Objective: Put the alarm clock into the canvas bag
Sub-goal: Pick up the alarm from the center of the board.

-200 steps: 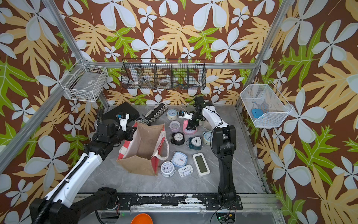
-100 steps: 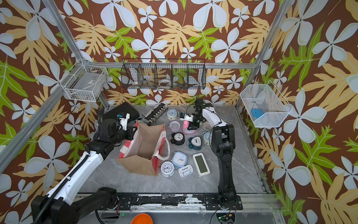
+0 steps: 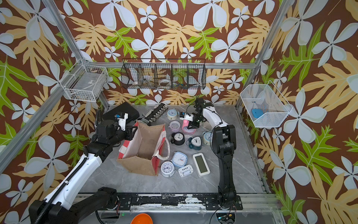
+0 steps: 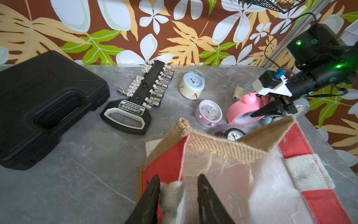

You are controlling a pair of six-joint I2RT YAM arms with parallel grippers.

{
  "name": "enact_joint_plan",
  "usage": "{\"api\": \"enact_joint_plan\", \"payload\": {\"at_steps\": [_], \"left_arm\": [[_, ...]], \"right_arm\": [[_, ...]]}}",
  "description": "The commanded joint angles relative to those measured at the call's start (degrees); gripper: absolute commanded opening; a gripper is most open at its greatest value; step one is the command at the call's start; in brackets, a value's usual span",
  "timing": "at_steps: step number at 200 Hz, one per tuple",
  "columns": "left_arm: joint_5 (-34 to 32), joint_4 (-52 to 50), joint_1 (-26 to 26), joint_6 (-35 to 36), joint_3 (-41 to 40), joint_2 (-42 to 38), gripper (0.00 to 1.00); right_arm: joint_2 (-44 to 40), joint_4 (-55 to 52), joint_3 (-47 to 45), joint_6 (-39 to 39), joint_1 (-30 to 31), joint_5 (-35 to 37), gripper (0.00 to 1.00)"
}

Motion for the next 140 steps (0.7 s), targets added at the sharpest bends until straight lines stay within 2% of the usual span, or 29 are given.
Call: {"api": "enact_joint_plan", "payload": {"at_steps": [1,28,82,140], "left_arm": [[-2.8,2.7,0.1,0.4,-0.7,-1.4,0.35],[-3.9,2.4,0.1,0.7,-0.8,-2.1,0.35],[0.9,1.8,0.1,0.3,-0.1,0.0,0.35],[1.0,0.6,0.1,0.2,0.5,0.6,0.17]], "right_arm": [[-2.2,0.9,0.3,3.1,0.1,-1.4,0.34],[-5.2,1.5,0.7,5.8,0.1,-4.6,0.32],[-15.4,5.8,-3.1,13.2,0.3,-5.9,0.25],[-27.7,14.7,-9.7,28.7,5.2,-5.6,0.22]]}}
